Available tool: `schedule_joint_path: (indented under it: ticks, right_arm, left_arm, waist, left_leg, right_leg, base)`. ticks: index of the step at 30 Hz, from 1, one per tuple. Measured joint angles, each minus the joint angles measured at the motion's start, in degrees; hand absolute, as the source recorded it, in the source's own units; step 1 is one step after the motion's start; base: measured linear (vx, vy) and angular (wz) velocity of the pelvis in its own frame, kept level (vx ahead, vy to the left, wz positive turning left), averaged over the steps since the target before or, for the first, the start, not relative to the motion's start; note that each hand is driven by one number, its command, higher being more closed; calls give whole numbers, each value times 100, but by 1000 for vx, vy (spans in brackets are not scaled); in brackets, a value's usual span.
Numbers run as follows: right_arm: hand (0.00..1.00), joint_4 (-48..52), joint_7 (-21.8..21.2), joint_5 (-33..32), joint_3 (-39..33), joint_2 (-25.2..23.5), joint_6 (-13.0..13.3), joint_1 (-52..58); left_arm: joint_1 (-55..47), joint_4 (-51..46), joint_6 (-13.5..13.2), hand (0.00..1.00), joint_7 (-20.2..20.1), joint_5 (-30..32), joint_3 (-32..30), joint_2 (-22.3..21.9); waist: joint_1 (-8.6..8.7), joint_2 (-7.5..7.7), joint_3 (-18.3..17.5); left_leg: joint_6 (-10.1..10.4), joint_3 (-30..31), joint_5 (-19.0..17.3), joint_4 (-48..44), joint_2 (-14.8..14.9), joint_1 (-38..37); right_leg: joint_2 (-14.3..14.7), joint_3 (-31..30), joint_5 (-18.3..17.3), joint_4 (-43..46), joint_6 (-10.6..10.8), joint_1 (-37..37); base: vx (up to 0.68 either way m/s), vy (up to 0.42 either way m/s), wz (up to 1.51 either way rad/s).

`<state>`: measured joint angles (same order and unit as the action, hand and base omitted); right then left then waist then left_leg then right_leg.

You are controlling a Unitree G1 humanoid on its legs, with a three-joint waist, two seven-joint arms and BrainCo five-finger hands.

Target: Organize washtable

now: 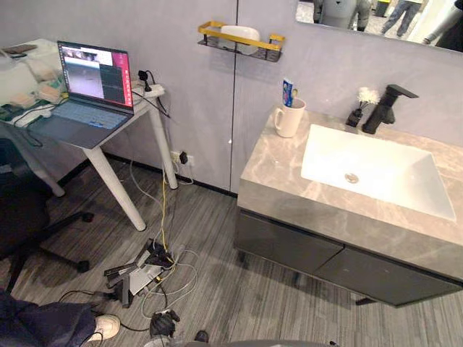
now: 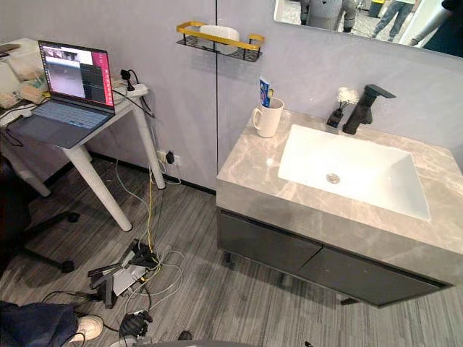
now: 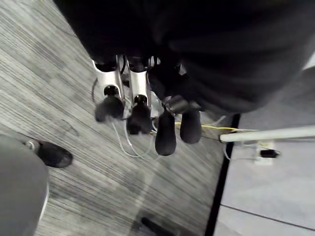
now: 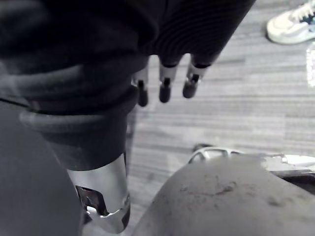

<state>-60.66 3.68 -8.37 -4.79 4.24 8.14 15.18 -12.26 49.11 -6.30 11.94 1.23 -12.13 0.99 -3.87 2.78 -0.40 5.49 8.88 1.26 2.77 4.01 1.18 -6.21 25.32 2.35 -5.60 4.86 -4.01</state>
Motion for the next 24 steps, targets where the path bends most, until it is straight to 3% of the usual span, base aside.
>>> schedule_joint_path:
  ticks: [5,11,13,17,19,24]
  right_arm:
    - [0,-132,4,168,-176,-25,-85,-99]
    - [0,-94,136,211,-229,91,-168,-453]
    - [0,-8,161,222,-224,180,-172,-597]
    - [0,350,212,200,-211,156,-180,-625]
    - [0,424,235,187,-252,65,-176,-644]
    - [0,405,227,170,-487,-383,-187,-718]
  left_arm:
    - [55,139,96,0,58,-15,-138,37]
    - [263,102,98,0,78,-104,-207,-158]
    - [290,53,95,0,92,-166,-218,-262]
    - [240,39,86,0,88,-181,-373,-376]
    - [225,41,75,0,91,-206,-467,-414]
    - [250,87,78,0,90,-246,-552,-228]
  waist:
    - [13,-4,-10]
    - [5,-144,347]
    - [0,-247,459]
    - [149,-288,492]
    - [159,-311,483]
    - [244,-65,409]
  left_leg:
    - [-8,51,6,28,-30,-27]
    - [-55,157,-33,-546,-168,448]
    - [-168,-160,-124,-589,-67,579]
    - [-319,-1623,-308,-1221,328,827]
    - [-369,-1756,-529,-1504,304,871]
    - [-341,-1883,-612,-1597,146,947]
  right_leg:
    - [3,18,-9,4,8,-14]
    - [-234,487,-257,552,-24,169]
    - [-297,539,-295,695,-33,289]
    - [-556,658,-337,853,-5,425]
    - [-649,562,-354,969,50,416]
    - [-823,283,-287,1027,145,634]
  base:
    - [57,-1,3]
    - [-17,36,40]
    - [-129,55,15]
    - [-29,65,11]
    - [29,149,-18]
    - [24,94,-19]
